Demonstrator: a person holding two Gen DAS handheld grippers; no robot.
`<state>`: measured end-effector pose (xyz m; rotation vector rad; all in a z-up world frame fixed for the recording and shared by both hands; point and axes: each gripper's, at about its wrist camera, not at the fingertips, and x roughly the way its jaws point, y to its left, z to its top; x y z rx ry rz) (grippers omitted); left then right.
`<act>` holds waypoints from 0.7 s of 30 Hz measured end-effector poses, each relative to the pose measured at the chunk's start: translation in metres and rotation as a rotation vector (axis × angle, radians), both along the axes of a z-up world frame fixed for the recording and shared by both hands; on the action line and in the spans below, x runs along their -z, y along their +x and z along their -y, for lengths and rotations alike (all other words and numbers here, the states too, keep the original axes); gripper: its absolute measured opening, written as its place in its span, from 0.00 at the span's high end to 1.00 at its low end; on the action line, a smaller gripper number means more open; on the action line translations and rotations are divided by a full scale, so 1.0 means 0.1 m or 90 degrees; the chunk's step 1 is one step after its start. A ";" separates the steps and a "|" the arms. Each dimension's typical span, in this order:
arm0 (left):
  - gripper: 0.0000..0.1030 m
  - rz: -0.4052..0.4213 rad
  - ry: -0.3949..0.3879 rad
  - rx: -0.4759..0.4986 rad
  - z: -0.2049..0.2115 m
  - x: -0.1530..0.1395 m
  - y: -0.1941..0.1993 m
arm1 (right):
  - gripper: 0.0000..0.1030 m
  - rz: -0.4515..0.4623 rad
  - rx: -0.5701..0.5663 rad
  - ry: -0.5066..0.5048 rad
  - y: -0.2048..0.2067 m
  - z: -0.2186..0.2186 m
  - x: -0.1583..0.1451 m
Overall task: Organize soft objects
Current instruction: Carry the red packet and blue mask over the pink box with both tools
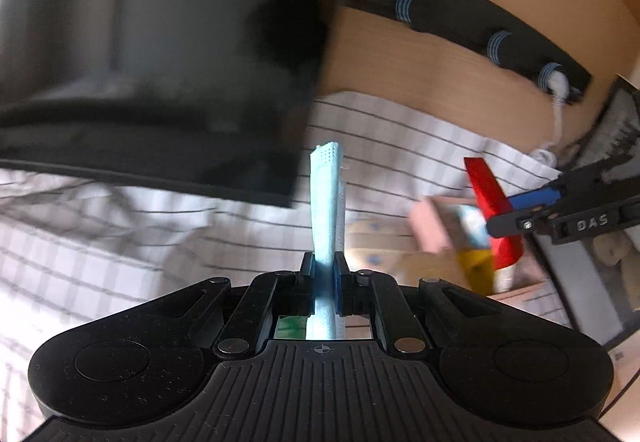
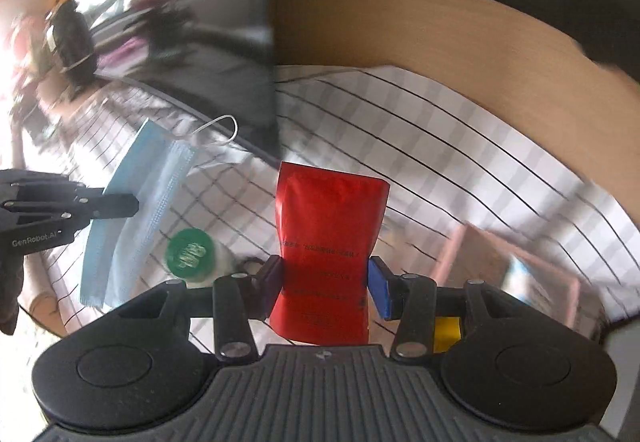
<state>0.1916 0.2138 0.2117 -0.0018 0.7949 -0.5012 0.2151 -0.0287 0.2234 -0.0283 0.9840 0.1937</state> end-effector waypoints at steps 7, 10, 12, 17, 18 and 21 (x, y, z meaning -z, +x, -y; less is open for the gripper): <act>0.90 -0.035 -0.053 0.097 1.00 0.10 0.06 | 0.55 0.035 0.103 0.017 -0.38 0.88 0.07; 0.90 -0.050 -0.065 0.130 1.46 0.19 0.10 | 0.55 0.056 0.152 0.018 -0.50 1.20 0.08; 0.90 -0.072 -0.092 0.143 1.71 0.28 0.16 | 0.55 0.075 0.181 0.009 -0.57 1.36 0.06; 0.90 -0.076 -0.175 0.152 2.28 0.45 0.32 | 0.55 0.120 0.221 -0.005 -0.68 1.56 0.02; 0.90 -0.066 -0.188 0.143 2.36 0.48 0.36 | 0.54 0.129 0.226 -0.005 -0.69 1.58 0.03; 0.90 -0.059 -0.218 0.120 2.55 0.60 0.49 | 0.54 0.143 0.238 0.001 -0.68 1.64 0.14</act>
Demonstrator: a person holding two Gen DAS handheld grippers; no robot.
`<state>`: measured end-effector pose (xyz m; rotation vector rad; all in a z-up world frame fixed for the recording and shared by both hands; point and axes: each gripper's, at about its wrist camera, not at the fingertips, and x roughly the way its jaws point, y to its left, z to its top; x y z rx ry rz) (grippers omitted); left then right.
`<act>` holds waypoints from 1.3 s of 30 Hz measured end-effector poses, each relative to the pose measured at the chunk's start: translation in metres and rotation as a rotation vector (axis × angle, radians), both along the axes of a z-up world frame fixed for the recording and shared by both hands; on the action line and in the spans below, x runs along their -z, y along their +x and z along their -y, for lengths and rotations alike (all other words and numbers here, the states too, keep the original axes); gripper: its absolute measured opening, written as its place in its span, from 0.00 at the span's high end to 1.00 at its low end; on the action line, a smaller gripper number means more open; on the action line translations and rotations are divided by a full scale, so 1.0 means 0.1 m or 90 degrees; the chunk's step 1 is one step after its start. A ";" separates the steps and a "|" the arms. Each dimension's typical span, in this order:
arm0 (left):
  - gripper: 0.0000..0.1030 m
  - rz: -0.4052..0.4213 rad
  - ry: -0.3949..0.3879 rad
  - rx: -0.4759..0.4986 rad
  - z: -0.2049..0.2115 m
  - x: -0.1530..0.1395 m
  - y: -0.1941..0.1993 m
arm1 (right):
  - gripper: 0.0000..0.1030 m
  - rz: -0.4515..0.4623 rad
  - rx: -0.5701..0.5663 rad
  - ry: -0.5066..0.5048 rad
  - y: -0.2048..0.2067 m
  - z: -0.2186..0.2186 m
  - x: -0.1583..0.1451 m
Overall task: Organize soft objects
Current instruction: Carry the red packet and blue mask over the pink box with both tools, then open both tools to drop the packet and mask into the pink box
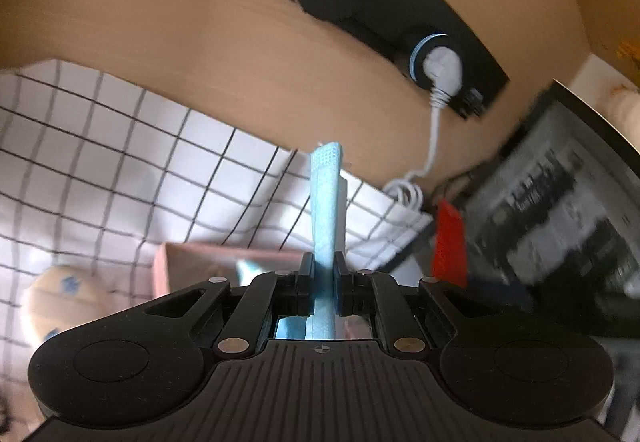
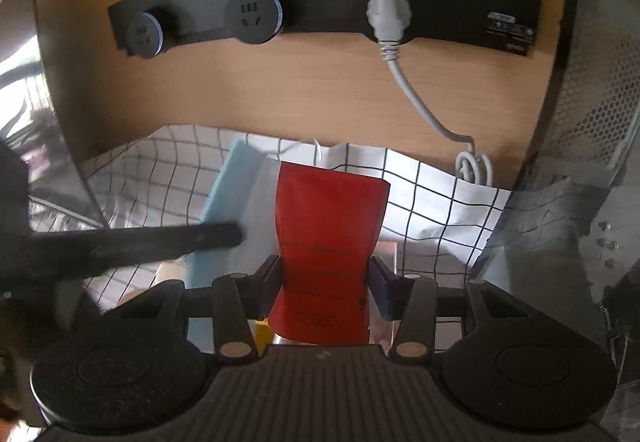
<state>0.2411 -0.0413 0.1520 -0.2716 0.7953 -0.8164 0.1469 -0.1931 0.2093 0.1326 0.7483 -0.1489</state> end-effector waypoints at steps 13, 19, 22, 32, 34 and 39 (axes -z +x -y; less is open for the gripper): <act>0.80 -0.173 0.239 -0.003 0.48 1.00 0.55 | 0.52 -0.097 -0.014 0.120 0.46 0.24 1.18; 0.80 -0.182 0.231 0.010 0.39 0.94 0.64 | 0.51 -0.069 -0.001 0.118 0.54 0.26 1.22; 0.80 -0.155 0.209 0.005 0.29 0.75 0.64 | 0.51 -0.057 -0.005 0.120 0.62 0.25 1.21; 0.80 -0.118 0.117 -0.047 -0.22 0.27 0.59 | 0.46 -0.021 -0.005 0.209 0.61 0.30 1.01; 0.80 -0.109 0.103 -0.053 -0.39 0.18 0.47 | 0.46 -0.019 0.002 0.196 0.56 0.28 0.93; 0.80 -0.031 0.111 -0.085 -0.99 -0.05 0.06 | 0.46 -0.013 -0.003 0.143 0.45 0.06 0.72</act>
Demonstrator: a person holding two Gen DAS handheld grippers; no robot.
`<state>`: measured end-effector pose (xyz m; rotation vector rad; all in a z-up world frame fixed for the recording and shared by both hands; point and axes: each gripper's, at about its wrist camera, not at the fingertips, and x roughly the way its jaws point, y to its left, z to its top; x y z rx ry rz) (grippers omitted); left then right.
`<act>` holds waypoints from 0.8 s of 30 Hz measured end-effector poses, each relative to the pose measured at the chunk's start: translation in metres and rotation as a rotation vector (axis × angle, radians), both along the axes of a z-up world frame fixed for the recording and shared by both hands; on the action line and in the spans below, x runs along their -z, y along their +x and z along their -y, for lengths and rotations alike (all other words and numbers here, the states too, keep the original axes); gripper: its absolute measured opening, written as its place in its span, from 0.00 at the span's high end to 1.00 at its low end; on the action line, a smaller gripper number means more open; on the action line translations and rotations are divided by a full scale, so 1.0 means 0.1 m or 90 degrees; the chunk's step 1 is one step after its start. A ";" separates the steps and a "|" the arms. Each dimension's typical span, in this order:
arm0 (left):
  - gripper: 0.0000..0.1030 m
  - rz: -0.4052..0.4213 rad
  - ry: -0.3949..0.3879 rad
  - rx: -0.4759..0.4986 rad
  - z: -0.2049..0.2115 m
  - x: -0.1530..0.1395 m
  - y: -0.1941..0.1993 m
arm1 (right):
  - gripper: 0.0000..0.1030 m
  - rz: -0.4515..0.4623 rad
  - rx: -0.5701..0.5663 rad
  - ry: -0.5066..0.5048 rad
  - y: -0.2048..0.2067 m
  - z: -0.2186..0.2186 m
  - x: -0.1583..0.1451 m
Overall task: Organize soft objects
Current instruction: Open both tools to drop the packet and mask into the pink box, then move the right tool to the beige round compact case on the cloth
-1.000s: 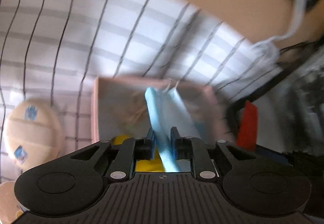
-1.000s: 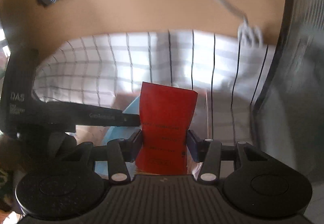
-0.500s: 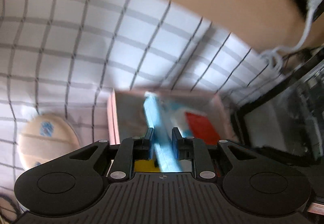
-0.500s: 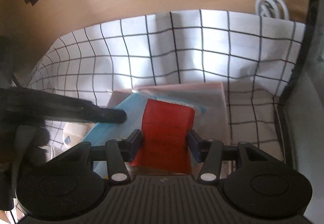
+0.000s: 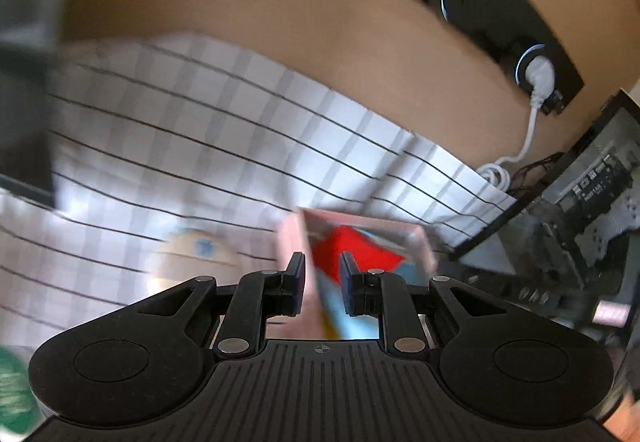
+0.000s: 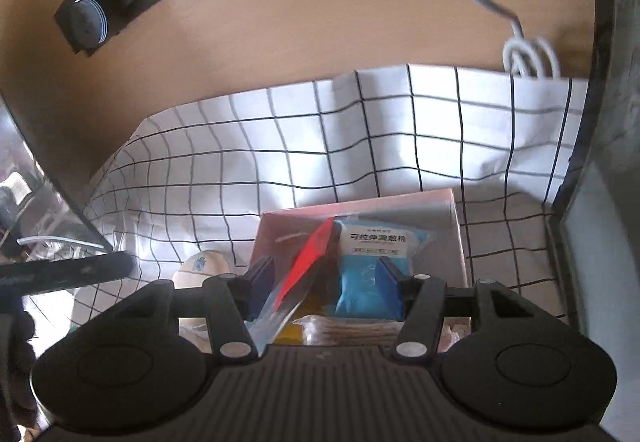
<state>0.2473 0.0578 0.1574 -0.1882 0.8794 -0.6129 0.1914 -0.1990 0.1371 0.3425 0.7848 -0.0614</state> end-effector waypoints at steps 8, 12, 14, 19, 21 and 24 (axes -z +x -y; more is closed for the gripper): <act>0.80 0.168 0.108 -0.171 -1.19 -0.33 -0.62 | 0.36 0.055 -0.105 -0.051 0.03 -0.88 -0.45; 0.80 0.153 0.121 -0.172 -1.46 -0.23 -0.86 | 0.32 0.051 -0.195 -0.068 0.19 -1.50 -0.59; 0.80 0.139 0.126 -0.128 -1.44 -0.10 -0.97 | 0.32 0.038 -0.229 -0.083 0.27 -1.76 -0.62; 0.80 0.151 0.172 -0.037 -1.15 0.38 -1.25 | 0.32 -0.067 -0.312 -0.111 0.59 -2.25 -0.57; 0.80 0.141 0.180 -0.043 -1.07 0.60 -1.25 | 0.33 -0.149 -0.331 -0.113 0.78 -2.37 -0.45; 0.80 0.113 0.145 -0.095 -1.07 0.83 -1.17 | 0.46 -0.213 -0.342 -0.154 1.01 -2.50 -0.27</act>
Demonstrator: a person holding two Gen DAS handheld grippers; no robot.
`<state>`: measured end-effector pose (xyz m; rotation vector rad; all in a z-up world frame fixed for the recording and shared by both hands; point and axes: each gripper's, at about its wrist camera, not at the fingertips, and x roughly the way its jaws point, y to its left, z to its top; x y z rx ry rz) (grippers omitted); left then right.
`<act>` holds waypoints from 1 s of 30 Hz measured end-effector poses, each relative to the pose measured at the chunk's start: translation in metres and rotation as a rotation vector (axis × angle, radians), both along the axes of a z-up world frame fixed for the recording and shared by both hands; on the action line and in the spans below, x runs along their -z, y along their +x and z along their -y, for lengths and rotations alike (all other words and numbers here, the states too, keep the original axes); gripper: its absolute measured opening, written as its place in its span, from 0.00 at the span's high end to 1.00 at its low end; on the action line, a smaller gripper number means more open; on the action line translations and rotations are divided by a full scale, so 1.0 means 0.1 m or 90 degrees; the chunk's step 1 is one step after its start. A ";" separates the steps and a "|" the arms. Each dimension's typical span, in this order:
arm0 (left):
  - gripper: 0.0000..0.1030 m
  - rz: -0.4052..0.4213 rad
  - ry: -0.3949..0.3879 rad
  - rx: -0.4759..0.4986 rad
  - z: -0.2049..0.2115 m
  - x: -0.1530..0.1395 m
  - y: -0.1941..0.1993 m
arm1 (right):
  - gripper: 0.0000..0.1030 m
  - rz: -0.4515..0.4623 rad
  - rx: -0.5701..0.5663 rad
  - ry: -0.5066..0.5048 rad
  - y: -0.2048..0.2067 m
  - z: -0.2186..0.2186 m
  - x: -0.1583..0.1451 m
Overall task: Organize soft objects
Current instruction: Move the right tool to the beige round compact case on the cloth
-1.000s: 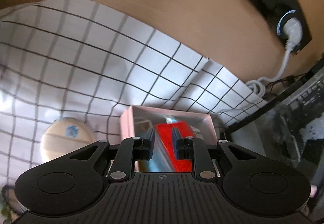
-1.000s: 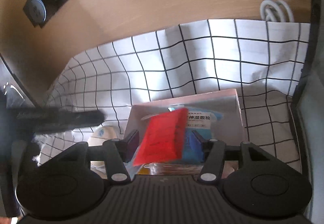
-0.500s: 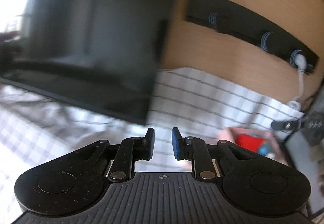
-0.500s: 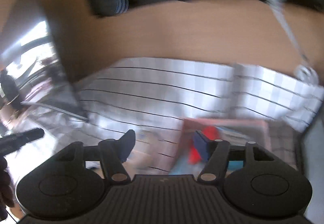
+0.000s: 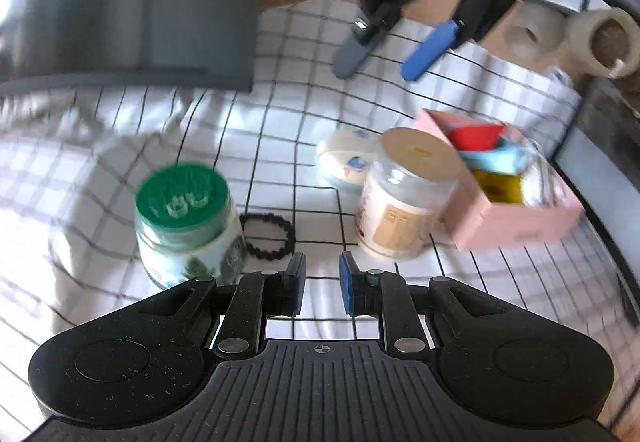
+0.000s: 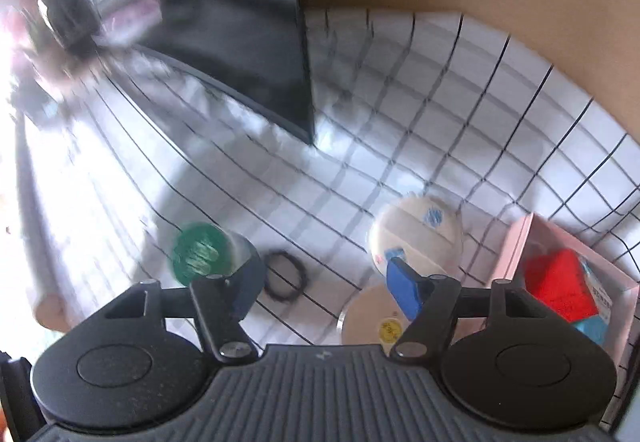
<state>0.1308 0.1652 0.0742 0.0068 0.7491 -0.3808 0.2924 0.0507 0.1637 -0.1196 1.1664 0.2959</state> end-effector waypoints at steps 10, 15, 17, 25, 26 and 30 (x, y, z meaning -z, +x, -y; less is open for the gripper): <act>0.80 0.027 0.134 -0.030 0.42 0.33 0.38 | 0.80 -0.062 -0.127 -0.056 0.39 -0.32 0.46; 0.80 -0.021 0.199 0.002 0.53 0.40 0.69 | 0.79 -0.006 -0.150 -0.053 0.41 -0.20 0.46; 0.80 -0.032 0.223 0.025 0.59 0.44 0.74 | 0.77 0.011 -0.148 -0.052 0.42 -0.12 0.44; 0.82 -0.132 0.151 0.055 0.53 0.44 0.76 | 0.56 0.044 -0.095 -0.016 0.46 0.29 0.25; 0.82 -0.148 0.138 0.068 0.51 0.42 0.70 | 0.55 0.049 -0.089 -0.014 0.46 0.31 0.22; 0.81 -0.137 0.163 0.091 0.53 0.42 0.51 | 0.51 0.058 -0.091 -0.004 0.45 0.28 0.16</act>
